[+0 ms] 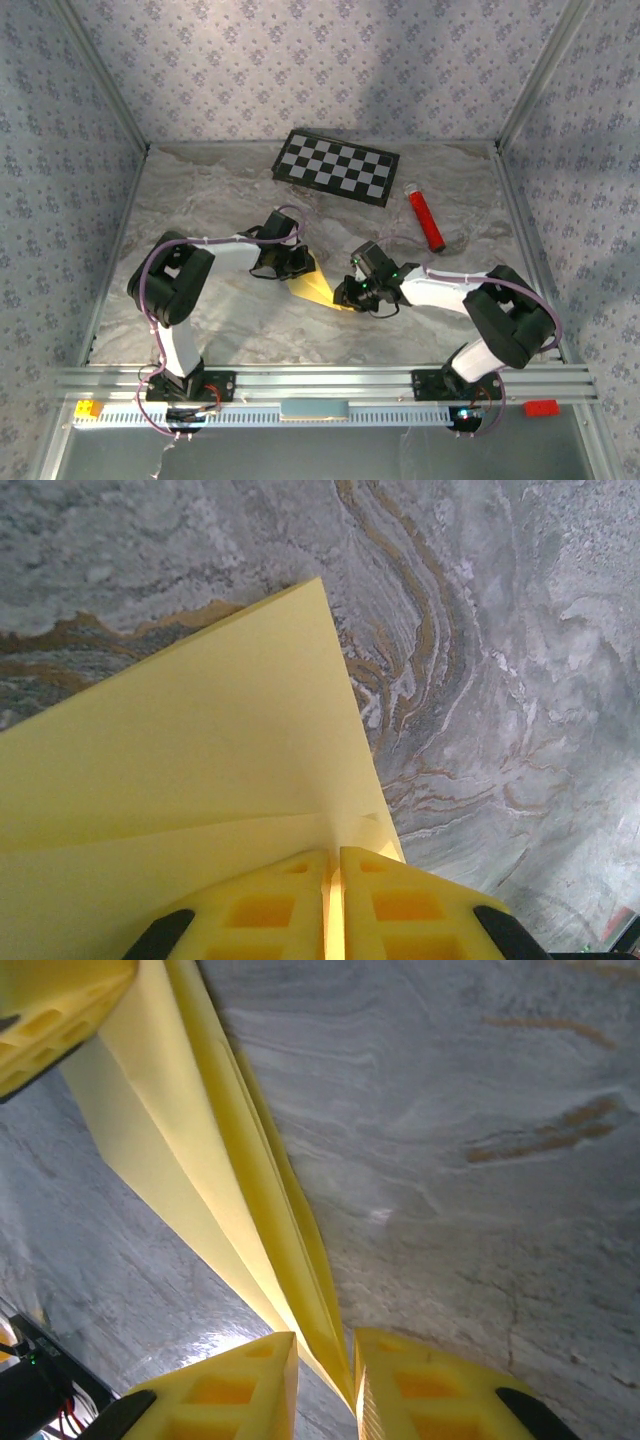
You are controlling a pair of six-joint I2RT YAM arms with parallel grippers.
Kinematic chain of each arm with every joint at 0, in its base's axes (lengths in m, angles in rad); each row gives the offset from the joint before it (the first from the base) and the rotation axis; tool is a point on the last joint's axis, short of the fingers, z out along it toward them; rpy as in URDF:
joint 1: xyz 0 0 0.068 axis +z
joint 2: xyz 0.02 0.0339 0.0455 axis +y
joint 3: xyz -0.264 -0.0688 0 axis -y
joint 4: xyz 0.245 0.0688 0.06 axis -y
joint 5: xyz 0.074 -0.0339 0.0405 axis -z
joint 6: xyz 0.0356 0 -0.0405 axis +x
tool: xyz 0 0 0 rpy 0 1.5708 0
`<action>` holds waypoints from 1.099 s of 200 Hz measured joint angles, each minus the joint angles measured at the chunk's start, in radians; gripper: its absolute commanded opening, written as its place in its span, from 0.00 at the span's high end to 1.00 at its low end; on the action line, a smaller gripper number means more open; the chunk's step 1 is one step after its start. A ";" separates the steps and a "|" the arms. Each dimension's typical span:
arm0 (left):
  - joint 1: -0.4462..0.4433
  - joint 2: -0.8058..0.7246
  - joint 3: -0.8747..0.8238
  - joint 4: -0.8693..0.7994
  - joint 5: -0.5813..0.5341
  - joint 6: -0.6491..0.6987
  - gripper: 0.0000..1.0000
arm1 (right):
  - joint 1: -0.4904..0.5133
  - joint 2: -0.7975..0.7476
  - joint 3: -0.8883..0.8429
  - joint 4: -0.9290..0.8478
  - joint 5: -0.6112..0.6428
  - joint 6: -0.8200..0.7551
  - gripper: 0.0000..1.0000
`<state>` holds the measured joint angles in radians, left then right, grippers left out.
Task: Fold a paper plane with a square sheet of paper (pick it up from the middle)
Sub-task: Turn over the paper at the center of the table.
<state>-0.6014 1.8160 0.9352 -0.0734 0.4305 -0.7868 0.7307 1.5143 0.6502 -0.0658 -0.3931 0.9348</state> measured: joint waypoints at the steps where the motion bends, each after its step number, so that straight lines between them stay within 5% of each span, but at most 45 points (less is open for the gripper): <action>1: 0.000 0.000 0.000 0.000 0.000 0.000 0.88 | 0.000 0.000 0.000 0.001 0.000 0.001 0.77; 79: 0.005 0.000 -0.005 0.009 0.001 -0.011 0.88 | -0.009 0.035 -0.013 0.078 -0.045 0.011 0.78; 168: 0.006 0.000 -0.007 0.019 0.002 -0.011 0.87 | -0.015 0.053 -0.014 0.117 -0.076 0.018 1.00; 192: 0.006 -0.002 -0.007 0.023 0.008 -0.017 0.82 | -0.017 0.053 -0.014 0.119 -0.079 0.011 1.00; 220: 0.006 -0.039 -0.010 0.019 0.012 -0.020 0.61 | -0.030 0.024 -0.014 0.097 -0.078 -0.018 1.00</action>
<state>-0.5957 1.7767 0.9257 -0.0544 0.4423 -0.8070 0.7010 1.5387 0.6365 0.0307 -0.4713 0.9169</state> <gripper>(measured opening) 0.320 0.052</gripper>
